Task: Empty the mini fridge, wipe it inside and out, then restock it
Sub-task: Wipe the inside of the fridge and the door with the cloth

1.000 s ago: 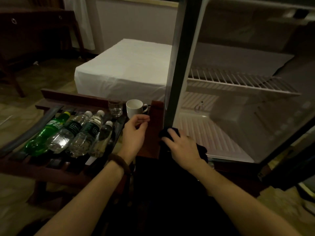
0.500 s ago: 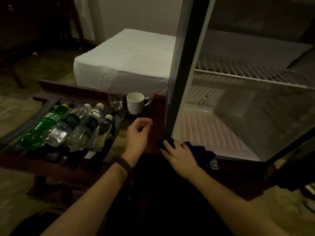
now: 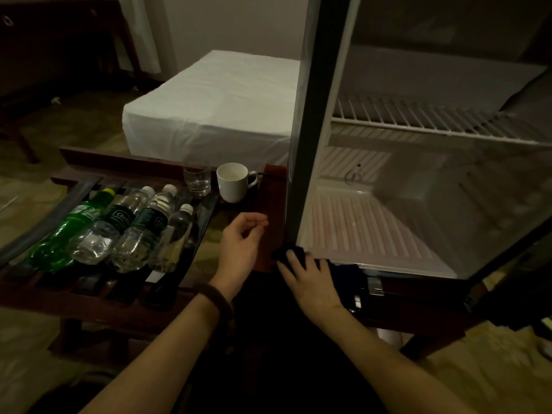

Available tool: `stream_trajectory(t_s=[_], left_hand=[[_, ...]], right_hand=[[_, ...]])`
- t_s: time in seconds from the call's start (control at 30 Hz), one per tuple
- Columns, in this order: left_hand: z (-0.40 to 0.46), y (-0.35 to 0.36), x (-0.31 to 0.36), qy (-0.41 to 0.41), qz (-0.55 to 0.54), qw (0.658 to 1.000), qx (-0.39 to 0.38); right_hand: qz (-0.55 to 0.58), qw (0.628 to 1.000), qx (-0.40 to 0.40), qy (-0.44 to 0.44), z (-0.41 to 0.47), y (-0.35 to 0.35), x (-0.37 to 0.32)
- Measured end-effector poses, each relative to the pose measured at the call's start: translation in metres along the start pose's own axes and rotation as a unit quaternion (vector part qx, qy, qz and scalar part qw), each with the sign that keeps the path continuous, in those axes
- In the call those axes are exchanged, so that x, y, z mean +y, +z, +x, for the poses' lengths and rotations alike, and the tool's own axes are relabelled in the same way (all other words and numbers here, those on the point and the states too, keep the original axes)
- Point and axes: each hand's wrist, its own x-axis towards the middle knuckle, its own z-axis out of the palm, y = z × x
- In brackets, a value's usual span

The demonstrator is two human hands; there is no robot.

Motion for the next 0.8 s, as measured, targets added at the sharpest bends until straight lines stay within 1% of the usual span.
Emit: stream_trajectory(t_s=[0.07, 0.17, 0.2, 0.33, 0.47, 0.57, 0.63, 0.7, 0.8], left_hand=[[-0.002, 0.0, 0.0, 0.003, 0.004, 1.0, -0.004], [-0.007, -0.002, 0.003, 0.01, -0.003, 1.0, -0.011], [-0.009, -0.002, 0.004, 0.014, -0.006, 1.0, -0.015], [-0.013, 0.0, 0.003, 0.024, -0.006, 0.999, -0.032], [-0.018, 0.007, -0.001, 0.03, 0.01, 0.998, -0.056], [-0.022, 0.008, -0.007, 0.033, 0.03, 0.993, -0.105], [-0.023, 0.007, -0.012, 0.017, 0.046, 0.99, -0.133], [-0.022, 0.01, -0.017, 0.003, 0.062, 0.988, -0.143], [-0.022, 0.024, -0.021, -0.006, 0.059, 0.989, -0.138]], right_hand=[[-0.024, 0.998, -0.053, -0.015, -0.001, 0.0, -0.006], [-0.044, 0.996, -0.075, -0.032, -0.002, -0.007, 0.002], [-0.047, 0.994, -0.094, -0.034, -0.007, -0.007, 0.008], [-0.042, 0.993, -0.105, -0.025, -0.038, -0.003, 0.048], [-0.025, 0.994, -0.104, 0.019, -0.044, -0.007, 0.058], [0.005, 0.995, -0.061, 0.08, -0.047, -0.008, 0.064], [0.025, 0.989, -0.04, 0.137, -0.051, -0.009, 0.075], [0.038, 0.972, -0.05, 0.226, -0.057, -0.012, 0.091], [0.047, 0.926, -0.076, 0.366, -0.083, -0.014, 0.132]])
